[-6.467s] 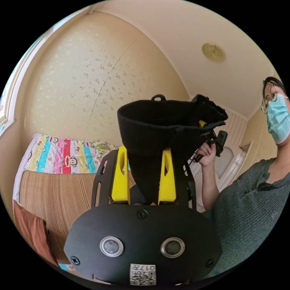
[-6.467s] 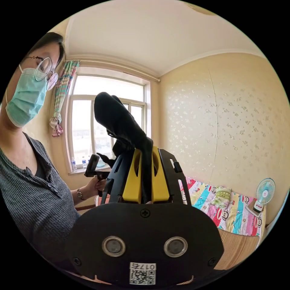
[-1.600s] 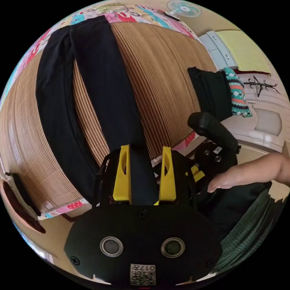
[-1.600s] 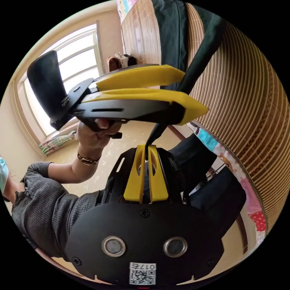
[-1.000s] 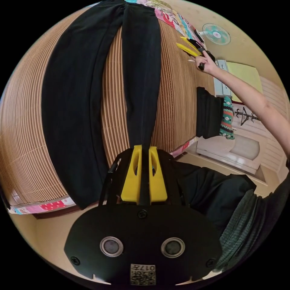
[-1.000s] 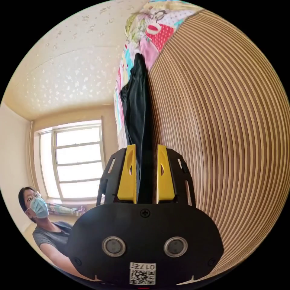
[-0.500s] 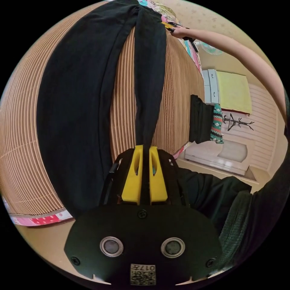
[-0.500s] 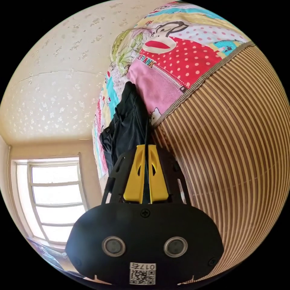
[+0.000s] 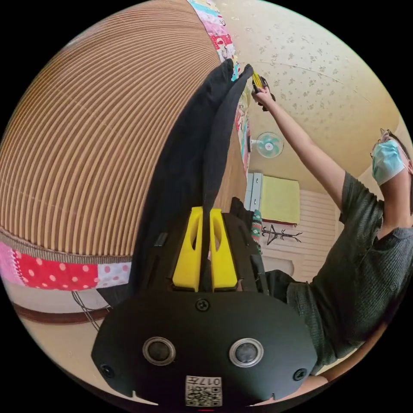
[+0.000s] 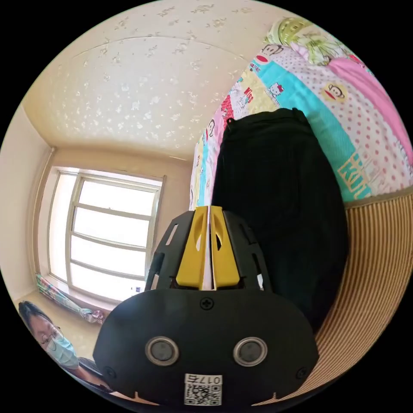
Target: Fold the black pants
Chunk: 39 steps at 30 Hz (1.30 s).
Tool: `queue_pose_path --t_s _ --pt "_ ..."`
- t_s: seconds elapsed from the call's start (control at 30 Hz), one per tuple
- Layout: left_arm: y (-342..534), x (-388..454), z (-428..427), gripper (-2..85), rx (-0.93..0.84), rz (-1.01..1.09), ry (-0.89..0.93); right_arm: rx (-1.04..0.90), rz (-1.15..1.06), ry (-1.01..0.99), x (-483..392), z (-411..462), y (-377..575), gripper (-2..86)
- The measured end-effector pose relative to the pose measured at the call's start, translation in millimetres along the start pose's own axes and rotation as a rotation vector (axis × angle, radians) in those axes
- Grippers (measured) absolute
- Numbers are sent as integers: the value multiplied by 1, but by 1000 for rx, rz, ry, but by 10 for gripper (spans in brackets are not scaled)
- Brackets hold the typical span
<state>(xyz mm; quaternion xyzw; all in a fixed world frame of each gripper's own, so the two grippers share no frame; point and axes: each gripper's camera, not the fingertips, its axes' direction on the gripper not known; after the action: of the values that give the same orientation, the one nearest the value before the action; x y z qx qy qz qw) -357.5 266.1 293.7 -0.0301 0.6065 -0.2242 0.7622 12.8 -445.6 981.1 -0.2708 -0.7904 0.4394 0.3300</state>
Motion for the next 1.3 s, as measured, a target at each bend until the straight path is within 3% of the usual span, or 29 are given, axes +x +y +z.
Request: queue_pose_path --t_s 0.13,0.27,0.47,0.57,0.73,0.77,0.8,0.87,0.93,1.07,1.3 --pt "-12 -1 -12 40 -8 -22 -60 -64 -15 -140 35 -5 50 22" --pt "-13 15 -13 43 -31 -2 -89 -380 -127 41 55 -36 138 32" --pt "-14 43 -19 34 -123 43 -215 -555 -50 111 103 -105 307 62" --pt "-17 50 -22 5 -188 112 -4 -533 55 137 125 -130 378 106" --pt "-15 35 -20 -7 -178 15 822 -384 223 -131 145 -132 456 143" --pt "-14 35 -21 -7 -164 8 856 -363 260 -215 151 -125 467 150" --pt "-13 35 -22 -8 -146 -2 842 -356 275 -256 155 -121 471 153" --pt "-13 38 -26 -8 -156 -21 659 -318 284 -400 163 -111 482 151" --pt "-18 37 -27 -8 -203 -66 442 -290 281 -423 164 -110 491 134" --pt "-27 36 -38 -8 -215 -94 268 -327 224 -228 159 -116 512 35" --pt "-41 98 -17 -8 -433 180 69 -164 173 -86 116 -124 532 15"
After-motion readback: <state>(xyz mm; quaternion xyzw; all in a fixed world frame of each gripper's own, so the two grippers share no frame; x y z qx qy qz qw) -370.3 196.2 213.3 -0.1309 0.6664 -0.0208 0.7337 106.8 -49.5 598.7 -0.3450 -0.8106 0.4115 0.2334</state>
